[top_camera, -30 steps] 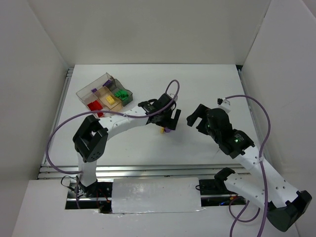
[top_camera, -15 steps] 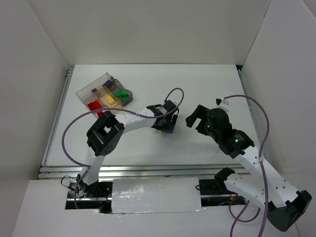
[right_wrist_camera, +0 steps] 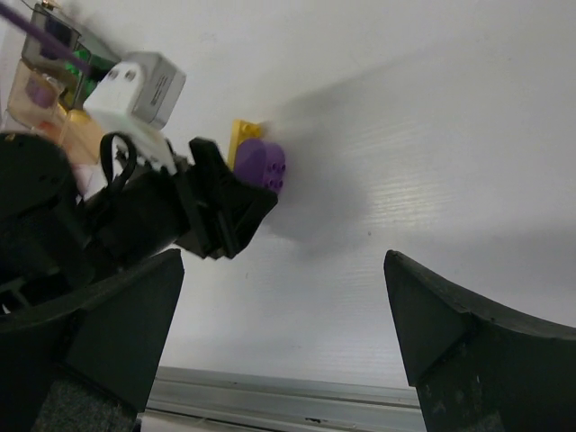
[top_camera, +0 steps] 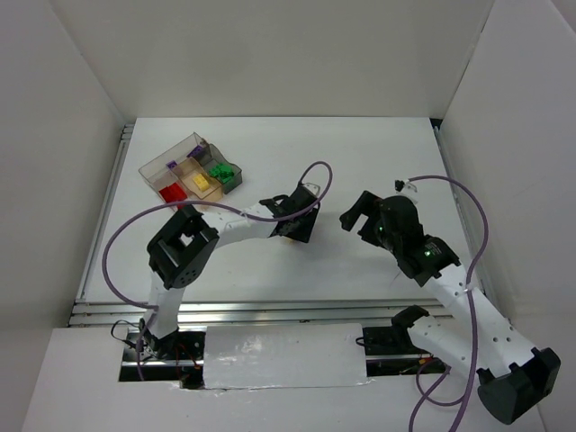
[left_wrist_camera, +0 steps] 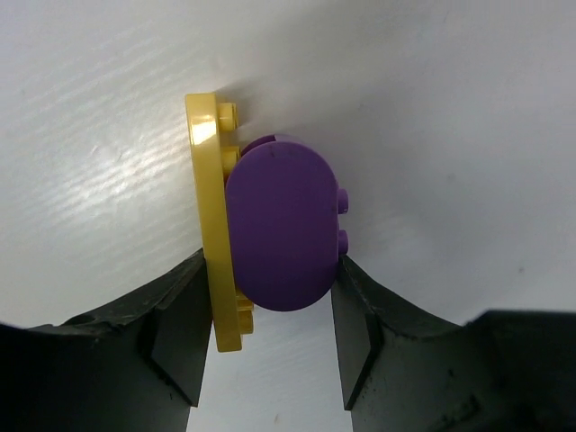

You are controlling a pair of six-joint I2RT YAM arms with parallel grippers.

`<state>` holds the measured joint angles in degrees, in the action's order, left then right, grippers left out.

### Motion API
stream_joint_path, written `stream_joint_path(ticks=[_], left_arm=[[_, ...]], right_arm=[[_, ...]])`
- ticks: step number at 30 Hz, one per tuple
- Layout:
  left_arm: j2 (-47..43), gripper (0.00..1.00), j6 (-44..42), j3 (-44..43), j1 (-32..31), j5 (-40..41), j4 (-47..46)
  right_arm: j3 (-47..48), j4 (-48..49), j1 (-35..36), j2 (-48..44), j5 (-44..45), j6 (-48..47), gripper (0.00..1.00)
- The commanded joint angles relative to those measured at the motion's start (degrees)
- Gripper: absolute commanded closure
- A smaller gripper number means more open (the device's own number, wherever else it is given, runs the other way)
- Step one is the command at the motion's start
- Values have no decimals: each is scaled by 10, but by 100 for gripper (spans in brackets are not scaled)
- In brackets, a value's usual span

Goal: Sort the legos into containers by color

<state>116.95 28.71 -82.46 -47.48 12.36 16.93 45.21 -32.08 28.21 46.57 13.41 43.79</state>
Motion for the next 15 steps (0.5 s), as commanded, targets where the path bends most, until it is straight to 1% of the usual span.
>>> stream_joint_path(ticks=[1,3,4,5,6,7,8,10,11,12,14,15], left_arm=[[-65,100,-23,59,0,12,-55],[-111,100,-37,90,0,8,-83],[-129,100,-44,132,0,4,-103],[-149,100,-49,152,0,-4,-149],[-186,100,-53,173,0,-21,-168],[-203,100,-63,212,0,-35,-196],[-237,100,-67,228,0,-56,-237],[-267,100,-77,276,0,-83,-275],[-294,100,-81,289,0,-110,-311],[-306,100,-82,315,0,-118,-327],[-336,100,-86,336,0,-145,-356],[-343,100,-86,350,-1,-161,-376]], right_arm=[[-14,53,-40,5,-65,-10,0],[-19,64,-60,6,-96,-13,0],[-24,77,-71,11,-113,-13,0],[-27,86,-88,12,-150,-13,0],[-29,95,-93,15,-167,-11,0],[-38,117,-97,23,-181,-7,0],[-40,127,-96,28,-205,-1,0],[-45,152,-96,50,-228,9,1],[-46,161,-96,57,-252,13,1],[-48,169,-95,64,-261,16,1],[-57,203,-93,76,-286,32,1],[-63,218,-90,77,-316,36,2]])
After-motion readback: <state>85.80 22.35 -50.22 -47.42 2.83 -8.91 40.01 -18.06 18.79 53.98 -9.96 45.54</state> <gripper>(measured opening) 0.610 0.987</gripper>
